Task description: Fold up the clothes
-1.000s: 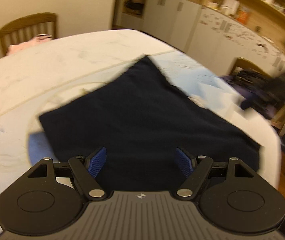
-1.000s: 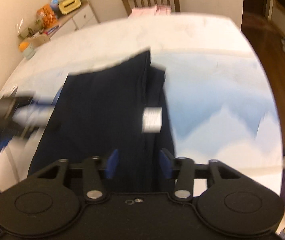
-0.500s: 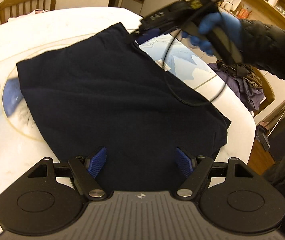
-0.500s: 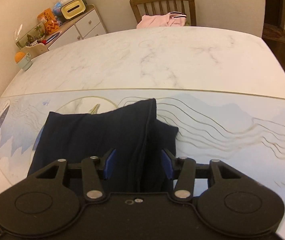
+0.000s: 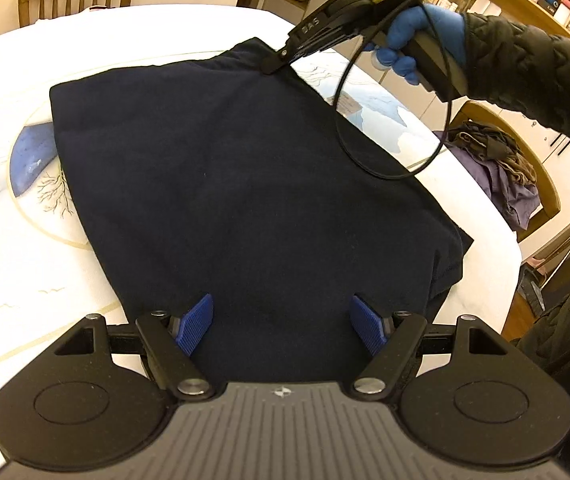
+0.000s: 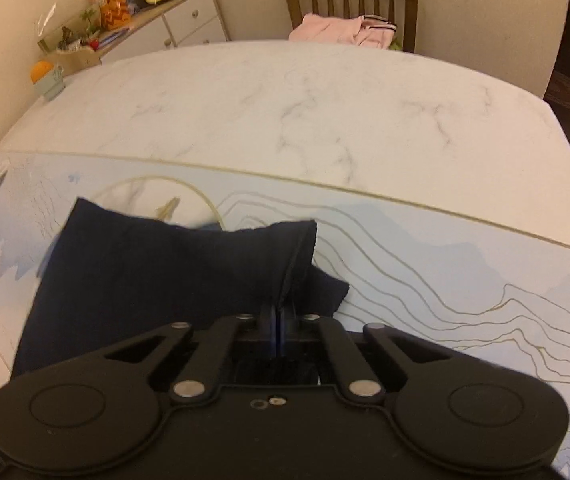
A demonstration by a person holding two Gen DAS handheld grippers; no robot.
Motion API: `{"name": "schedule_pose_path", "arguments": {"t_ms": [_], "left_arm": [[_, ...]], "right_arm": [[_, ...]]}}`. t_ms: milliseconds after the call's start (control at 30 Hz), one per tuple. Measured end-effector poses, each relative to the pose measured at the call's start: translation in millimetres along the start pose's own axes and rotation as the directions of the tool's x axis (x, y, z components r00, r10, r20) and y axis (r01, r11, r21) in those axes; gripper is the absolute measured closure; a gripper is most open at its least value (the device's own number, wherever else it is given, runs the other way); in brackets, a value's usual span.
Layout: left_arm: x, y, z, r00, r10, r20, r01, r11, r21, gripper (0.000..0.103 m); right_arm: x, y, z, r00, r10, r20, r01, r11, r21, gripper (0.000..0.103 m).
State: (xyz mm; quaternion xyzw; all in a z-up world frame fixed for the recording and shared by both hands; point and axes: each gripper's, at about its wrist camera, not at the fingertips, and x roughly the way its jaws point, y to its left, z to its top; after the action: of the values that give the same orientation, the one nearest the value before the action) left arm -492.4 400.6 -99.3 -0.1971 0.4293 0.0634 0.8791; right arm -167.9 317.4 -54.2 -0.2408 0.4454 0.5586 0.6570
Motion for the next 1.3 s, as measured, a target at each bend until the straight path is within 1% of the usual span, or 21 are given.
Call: {"name": "schedule_pose_path", "arguments": {"t_ms": [33, 100, 200, 300, 467, 600, 700, 833, 900, 967, 1033, 1100, 1233, 1300], "left_arm": [[0.2, 0.2, 0.0, 1.0, 0.0, -0.002, 0.0, 1.0, 0.004, 0.028], [-2.6, 1.6, 2.0, 1.0, -0.009, -0.007, 0.009, 1.0, 0.016, 0.028], [-9.1, 5.3, 6.2, 1.0, -0.022, -0.009, 0.023, 0.998, 0.051, 0.028], [-11.5, 8.6, 8.7, 1.0, -0.027, -0.013, 0.028, 0.995, 0.097, 0.028], [-7.8, 8.0, 8.1, 0.999, -0.044, -0.029, 0.048, 0.986, 0.159, 0.028], [-4.7, 7.5, 7.5, 0.997, -0.057, -0.043, 0.065, 0.976, 0.207, 0.028], [-2.5, 7.1, 7.1, 0.996, -0.066, -0.053, 0.077, 0.967, 0.243, 0.028], [0.5, 6.6, 6.6, 0.995, -0.078, -0.068, 0.095, 0.952, 0.29, 0.028], [2.0, 6.4, 6.3, 0.994, -0.084, -0.076, 0.103, 0.944, 0.314, 0.028], [2.7, 6.5, 5.8, 0.993, -0.088, -0.079, 0.109, 0.938, 0.328, 0.028], [2.1, 7.1, 4.9, 0.993, -0.09, -0.077, 0.111, 0.937, 0.332, 0.028], [1.6, 7.7, 4.1, 0.993, -0.093, -0.075, 0.113, 0.935, 0.336, 0.028], [0.5, 8.9, 2.3, 0.993, -0.098, -0.071, 0.116, 0.932, 0.343, 0.028], [-0.2, 8.8, 1.4, 0.992, -0.106, -0.071, 0.125, 0.93, 0.346, 0.028]], "right_arm": [[-2.5, 2.0, -2.9, 1.0, 0.004, 0.003, -0.004, 1.0, -0.006, 0.0], [-16.2, 1.8, -10.3, 0.999, 0.033, -0.009, -0.033, 0.999, 0.018, 0.0], [-49.4, 6.1, -34.3, 0.998, 0.066, -0.016, -0.066, 0.997, 0.032, 0.0], [-80.3, 15.9, -70.7, 0.997, 0.071, -0.032, -0.069, 0.996, 0.055, 0.0], [-118.7, 32.1, -141.5, 0.994, 0.087, -0.069, -0.074, 0.982, 0.173, 0.0], [-138.8, 45.1, -191.7, 0.995, 0.077, -0.069, -0.054, 0.955, 0.292, 0.0], [-140.5, 60.6, -213.1, 0.995, 0.068, -0.073, -0.04, 0.941, 0.337, 0.0], [-131.7, 80.3, -223.9, 0.997, 0.045, -0.068, -0.018, 0.935, 0.354, 0.0], [-125.0, 85.0, -225.0, 0.998, 0.005, -0.066, 0.02, 0.931, 0.365, 0.0], [-120.7, 86.9, -225.9, 0.999, 0.002, -0.047, 0.016, 0.922, 0.386, 0.0], [-121.2, 89.1, -227.0, 1.0, 0.004, -0.007, -0.001, 0.916, 0.401, 0.0], [-124.9, 87.7, -227.9, 1.0, 0.01, 0.004, -0.011, 0.9, 0.436, 0.0], [-154.2, 86.6, -226.5, 1.0, -0.023, 0.019, 0.014, 0.922, 0.386, 0.0], [-156.3, 82.1, -224.2, 0.999, -0.036, 0.001, 0.033, 0.936, 0.351, 0.0]]}}
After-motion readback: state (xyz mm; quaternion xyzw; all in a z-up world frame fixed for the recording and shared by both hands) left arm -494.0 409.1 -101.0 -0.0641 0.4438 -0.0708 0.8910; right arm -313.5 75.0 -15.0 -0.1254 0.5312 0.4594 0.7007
